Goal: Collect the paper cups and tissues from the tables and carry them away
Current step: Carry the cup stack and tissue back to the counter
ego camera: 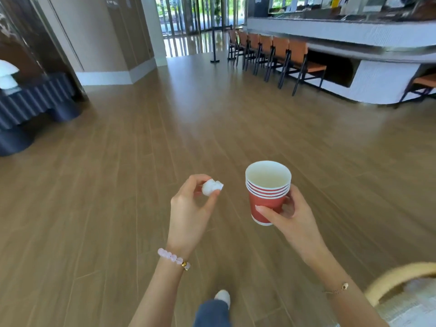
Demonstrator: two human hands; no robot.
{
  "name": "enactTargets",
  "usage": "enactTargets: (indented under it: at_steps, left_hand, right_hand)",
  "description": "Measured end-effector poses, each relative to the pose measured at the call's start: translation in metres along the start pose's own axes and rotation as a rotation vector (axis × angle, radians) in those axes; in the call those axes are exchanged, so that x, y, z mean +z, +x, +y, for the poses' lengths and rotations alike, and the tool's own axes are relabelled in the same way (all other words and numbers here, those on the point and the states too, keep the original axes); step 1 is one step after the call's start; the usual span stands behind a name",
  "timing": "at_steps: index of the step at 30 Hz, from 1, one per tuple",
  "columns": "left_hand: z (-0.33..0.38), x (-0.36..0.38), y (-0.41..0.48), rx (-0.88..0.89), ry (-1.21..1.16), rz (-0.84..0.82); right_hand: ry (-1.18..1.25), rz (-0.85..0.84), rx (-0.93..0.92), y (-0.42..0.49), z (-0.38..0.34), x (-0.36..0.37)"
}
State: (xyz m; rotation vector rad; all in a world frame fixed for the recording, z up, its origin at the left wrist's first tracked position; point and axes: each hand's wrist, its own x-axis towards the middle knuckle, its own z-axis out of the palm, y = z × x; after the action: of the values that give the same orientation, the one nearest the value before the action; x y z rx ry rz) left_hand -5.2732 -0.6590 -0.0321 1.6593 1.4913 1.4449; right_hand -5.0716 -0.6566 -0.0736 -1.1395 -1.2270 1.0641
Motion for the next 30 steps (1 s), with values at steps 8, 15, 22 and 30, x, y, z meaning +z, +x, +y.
enactTargets:
  at_steps: [8,15,22,30]
  left_hand:
    - [-0.029,0.083,0.155,0.118,-0.123,-0.228]
    - [-0.023,0.19,0.256,0.232,-0.209,-0.453]
    - [0.0,0.319,0.306,0.322,-0.257,-0.656]
    - [0.053,0.495,0.346,0.359,-0.321,-0.746]
  right_hand:
    - [-0.118,0.258,-0.022,0.127,0.004,-0.026]
    - [-0.17,0.513,-0.024,0.201,0.003,-0.085]
    - [-0.225,0.738,0.0,0.253,0.016,-0.177]
    - [-0.231,0.87,-0.03,0.321,0.031,-0.33]
